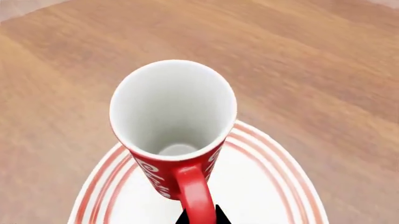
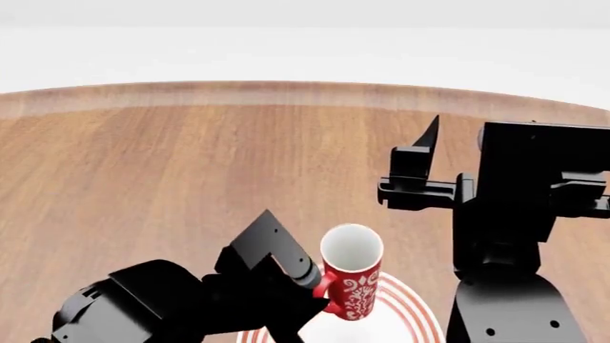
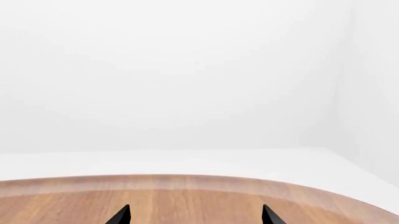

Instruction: Pick up the red mug and put it on the plate

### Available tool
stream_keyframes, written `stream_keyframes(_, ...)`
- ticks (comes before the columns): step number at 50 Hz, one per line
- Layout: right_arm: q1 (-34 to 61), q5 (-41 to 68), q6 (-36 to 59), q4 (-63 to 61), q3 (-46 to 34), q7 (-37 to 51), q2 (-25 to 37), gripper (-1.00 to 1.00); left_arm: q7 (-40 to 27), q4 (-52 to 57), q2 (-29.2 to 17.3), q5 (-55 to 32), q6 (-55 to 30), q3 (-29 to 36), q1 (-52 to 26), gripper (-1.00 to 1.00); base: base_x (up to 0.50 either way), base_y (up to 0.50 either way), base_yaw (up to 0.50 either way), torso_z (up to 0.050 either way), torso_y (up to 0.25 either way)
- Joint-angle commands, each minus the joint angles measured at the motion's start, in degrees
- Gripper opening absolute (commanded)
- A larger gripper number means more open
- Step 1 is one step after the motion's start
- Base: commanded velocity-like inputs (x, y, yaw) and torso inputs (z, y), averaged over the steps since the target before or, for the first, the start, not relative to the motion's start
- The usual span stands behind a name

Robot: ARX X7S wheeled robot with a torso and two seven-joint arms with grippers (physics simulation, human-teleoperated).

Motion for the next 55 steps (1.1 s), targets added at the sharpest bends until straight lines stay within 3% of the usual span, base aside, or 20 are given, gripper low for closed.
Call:
stream_keyframes(1,0.0,0.4,0.0,0.0,0.1,0.1,0.3,1.00,0.2,-3.1,0.5,-11.6,2.3,12.5,-2.8,-1.00,0.00,0.00,0.00,0.000,0.000)
stream_keyframes(16,-0.3,0.7,-0.5,0.3,-0.3,0.3,0.2,1.00,5.4,-3.8,0.5,-10.3,-0.9,12.5,-2.0,-1.00,0.00,0.00,0.00,0.000,0.000)
stream_keyframes(55,-0.8,1.6,-1.3,0.2,-0.8,0.7,0.6,1.00,4.3,-5.3,0.5,-8.2,-6.6,11.9,0.4,-1.00,0.00,0.00,0.00,0.000,0.000)
